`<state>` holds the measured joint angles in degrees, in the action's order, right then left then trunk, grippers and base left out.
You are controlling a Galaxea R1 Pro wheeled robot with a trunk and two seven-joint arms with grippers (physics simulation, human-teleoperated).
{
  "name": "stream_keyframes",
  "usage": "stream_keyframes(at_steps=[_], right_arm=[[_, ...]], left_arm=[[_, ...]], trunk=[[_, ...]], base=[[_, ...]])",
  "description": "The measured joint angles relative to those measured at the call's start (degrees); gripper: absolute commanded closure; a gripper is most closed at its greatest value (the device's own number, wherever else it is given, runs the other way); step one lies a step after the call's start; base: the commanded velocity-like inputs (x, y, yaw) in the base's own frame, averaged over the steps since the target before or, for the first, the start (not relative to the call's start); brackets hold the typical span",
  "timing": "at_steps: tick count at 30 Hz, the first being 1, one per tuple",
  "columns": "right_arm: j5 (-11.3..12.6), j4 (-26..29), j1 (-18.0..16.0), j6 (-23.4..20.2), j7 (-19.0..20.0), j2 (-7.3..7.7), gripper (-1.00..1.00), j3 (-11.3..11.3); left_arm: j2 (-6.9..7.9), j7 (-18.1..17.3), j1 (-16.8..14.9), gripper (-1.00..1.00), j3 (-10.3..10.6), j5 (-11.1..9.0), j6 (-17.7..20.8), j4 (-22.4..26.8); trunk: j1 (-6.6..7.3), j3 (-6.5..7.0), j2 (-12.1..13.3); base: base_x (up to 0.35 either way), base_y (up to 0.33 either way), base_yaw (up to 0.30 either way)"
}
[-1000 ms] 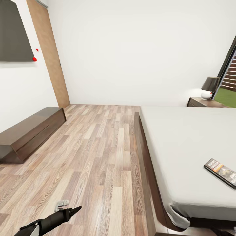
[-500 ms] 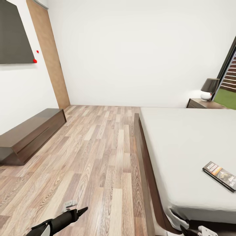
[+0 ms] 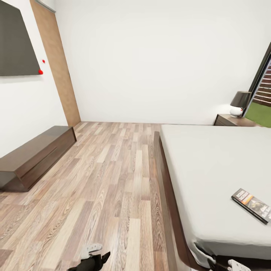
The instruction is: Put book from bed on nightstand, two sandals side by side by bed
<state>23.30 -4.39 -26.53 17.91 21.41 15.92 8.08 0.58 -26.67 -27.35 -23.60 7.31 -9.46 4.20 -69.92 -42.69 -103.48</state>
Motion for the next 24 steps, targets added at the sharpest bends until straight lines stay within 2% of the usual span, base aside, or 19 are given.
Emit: stream_keyframes(at_steps=[2, 5, 10, 15, 24], right_arm=[[0.0, 0.0, 0.0, 0.0, 0.0, 0.02, -1.00, 0.0], [0.0, 0.0, 0.0, 0.0, 0.0, 0.03, -1.00, 0.0], [0.0, 0.0, 0.0, 0.0, -0.1, 0.04, -1.00, 0.0], [0.0, 0.0, 0.0, 0.0, -0.2, 0.04, -1.00, 0.0], [0.0, 0.0, 0.0, 0.0, -0.2, 0.05, -1.00, 0.0]], left_arm=[[-0.77, 2.9, 0.0, -1.00, 0.9, 0.0, -2.0, -1.2], [-1.17, 4.4, 0.0, -1.00, 1.3, 0.0, -3.3, -2.3], [-1.34, 5.1, 0.0, -1.00, 1.5, 0.0, -3.8, -2.7], [-1.37, 5.1, 0.0, -1.00, 1.6, 0.0, -3.9, -2.8], [-1.38, 5.1, 0.0, -1.00, 1.6, 0.0, -4.0, -2.8]], trunk=[[0.44, 0.36, 0.8], [1.10, 0.90, 2.0], [2.20, 1.80, 4.0], [2.20, 1.80, 4.0], [2.20, 1.80, 4.0]], base=[[0.000, 0.000, 0.000], [0.000, 0.000, 0.000], [0.000, 0.000, 0.000], [0.000, 0.000, -0.040], [0.000, 0.000, -0.245]])
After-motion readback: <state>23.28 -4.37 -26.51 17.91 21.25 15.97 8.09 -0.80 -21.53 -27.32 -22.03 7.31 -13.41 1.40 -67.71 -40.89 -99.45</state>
